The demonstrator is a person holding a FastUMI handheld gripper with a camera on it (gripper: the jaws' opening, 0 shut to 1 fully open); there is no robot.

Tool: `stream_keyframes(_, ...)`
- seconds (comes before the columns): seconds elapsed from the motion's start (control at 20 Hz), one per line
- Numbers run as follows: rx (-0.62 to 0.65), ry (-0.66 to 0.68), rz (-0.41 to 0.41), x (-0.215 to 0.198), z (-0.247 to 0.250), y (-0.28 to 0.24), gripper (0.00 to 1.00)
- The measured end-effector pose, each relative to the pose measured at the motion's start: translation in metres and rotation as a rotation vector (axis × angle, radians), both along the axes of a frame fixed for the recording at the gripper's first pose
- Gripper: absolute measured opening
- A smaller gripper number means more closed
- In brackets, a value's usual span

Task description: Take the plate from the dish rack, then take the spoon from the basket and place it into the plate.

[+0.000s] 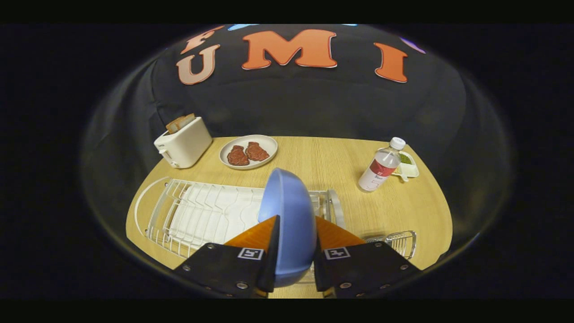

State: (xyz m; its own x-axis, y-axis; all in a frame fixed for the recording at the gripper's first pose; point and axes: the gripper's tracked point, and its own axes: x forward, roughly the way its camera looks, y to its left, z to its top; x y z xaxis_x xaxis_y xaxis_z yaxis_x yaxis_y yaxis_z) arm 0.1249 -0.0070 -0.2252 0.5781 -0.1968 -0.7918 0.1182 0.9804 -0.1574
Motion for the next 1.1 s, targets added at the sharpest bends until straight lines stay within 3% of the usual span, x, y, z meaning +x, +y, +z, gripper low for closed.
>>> stream_keyframes(0.5,-0.151,-0.088,0.014,0.014,0.033,-0.007,0.30)
stream_keyframes(1.1,-0.003,-0.158,0.064,-0.050,0.082,0.004,0.28)
